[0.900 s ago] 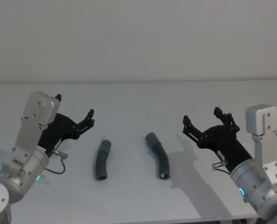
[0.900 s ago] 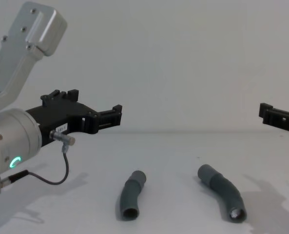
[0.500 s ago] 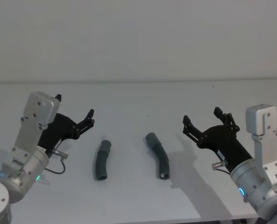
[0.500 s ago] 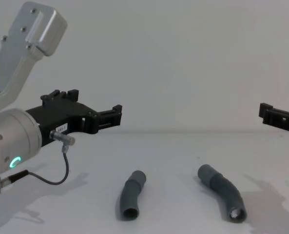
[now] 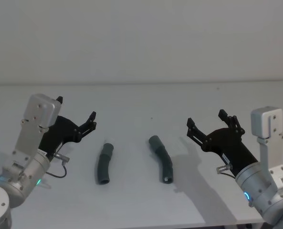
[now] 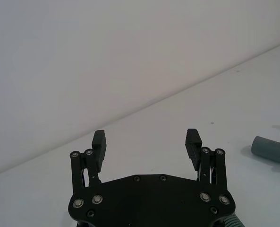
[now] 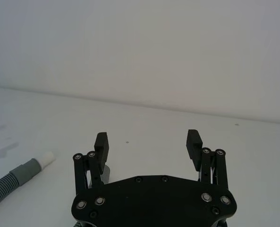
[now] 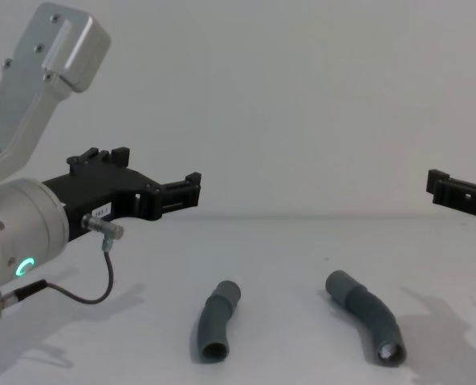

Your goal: Use both hands to pick up one end of the pipe from the table, align the ends, and insert them.

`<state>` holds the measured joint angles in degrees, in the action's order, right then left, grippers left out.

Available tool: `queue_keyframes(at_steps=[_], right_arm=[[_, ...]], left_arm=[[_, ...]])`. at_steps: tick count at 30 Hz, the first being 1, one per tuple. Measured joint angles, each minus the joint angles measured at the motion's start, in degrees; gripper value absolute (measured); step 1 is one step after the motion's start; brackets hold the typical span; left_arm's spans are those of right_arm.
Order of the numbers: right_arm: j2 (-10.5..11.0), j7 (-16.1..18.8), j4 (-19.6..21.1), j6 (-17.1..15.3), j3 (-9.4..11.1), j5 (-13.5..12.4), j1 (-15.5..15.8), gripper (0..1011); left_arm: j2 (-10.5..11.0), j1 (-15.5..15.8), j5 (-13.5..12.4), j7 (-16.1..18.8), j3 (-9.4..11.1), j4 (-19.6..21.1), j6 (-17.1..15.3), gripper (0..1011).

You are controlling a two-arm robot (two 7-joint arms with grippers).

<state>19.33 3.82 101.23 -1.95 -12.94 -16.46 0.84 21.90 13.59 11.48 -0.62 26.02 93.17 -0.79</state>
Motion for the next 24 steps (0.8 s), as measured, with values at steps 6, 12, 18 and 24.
queue_keyframes(at_steps=[6, 12, 18, 24], right_arm=[[0.0, 0.0, 0.0, 0.0, 0.0, 0.0, 0.0, 1002], [0.0, 0.0, 0.0, 0.0, 0.0, 0.0, 0.0, 1002], [0.0, 0.0, 0.0, 0.0, 0.0, 0.0, 0.0, 1002], [0.0, 0.0, 0.0, 0.0, 0.0, 0.0, 0.0, 1002]], left_arm=[[0.0, 0.0, 0.0, 0.0, 0.0, 0.0, 0.0, 1001], [0.0, 0.0, 0.0, 0.0, 0.0, 0.0, 0.0, 1001], [0.0, 0.0, 0.0, 0.0, 0.0, 0.0, 0.0, 1001], [0.0, 0.0, 0.0, 0.0, 0.0, 0.0, 0.0, 1001]])
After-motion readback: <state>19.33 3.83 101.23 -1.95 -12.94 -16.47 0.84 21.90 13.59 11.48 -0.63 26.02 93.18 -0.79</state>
